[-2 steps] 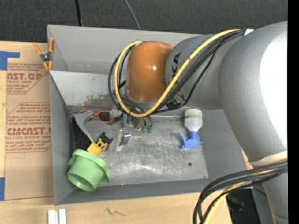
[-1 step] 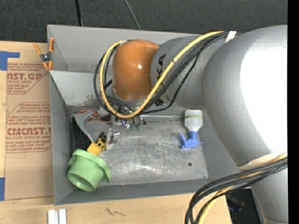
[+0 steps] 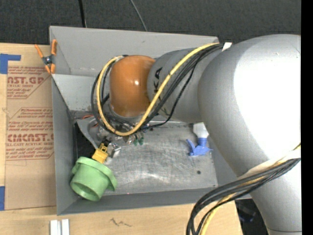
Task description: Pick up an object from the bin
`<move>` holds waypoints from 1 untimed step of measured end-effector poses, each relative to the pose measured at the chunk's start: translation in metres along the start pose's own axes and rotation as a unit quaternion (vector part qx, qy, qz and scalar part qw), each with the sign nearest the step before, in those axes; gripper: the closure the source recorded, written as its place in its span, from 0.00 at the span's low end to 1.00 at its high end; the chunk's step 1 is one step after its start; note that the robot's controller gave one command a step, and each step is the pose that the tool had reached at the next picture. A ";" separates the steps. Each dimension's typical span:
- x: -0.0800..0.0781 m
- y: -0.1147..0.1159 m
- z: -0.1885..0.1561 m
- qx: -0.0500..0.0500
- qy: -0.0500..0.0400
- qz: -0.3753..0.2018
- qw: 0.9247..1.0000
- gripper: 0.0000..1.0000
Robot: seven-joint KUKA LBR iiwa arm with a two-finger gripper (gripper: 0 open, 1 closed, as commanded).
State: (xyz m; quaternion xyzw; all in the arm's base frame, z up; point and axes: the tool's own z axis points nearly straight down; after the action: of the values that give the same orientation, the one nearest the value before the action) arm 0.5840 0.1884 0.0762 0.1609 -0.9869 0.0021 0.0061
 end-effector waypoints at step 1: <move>0.000 0.000 0.000 0.000 -0.001 0.000 1.000 1.00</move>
Offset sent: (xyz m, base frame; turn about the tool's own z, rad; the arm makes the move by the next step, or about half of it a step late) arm -0.0195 0.0046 0.0356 -0.0124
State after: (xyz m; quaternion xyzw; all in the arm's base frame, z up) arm 0.5842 0.1884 0.0763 0.1609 -0.9870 0.0020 0.0055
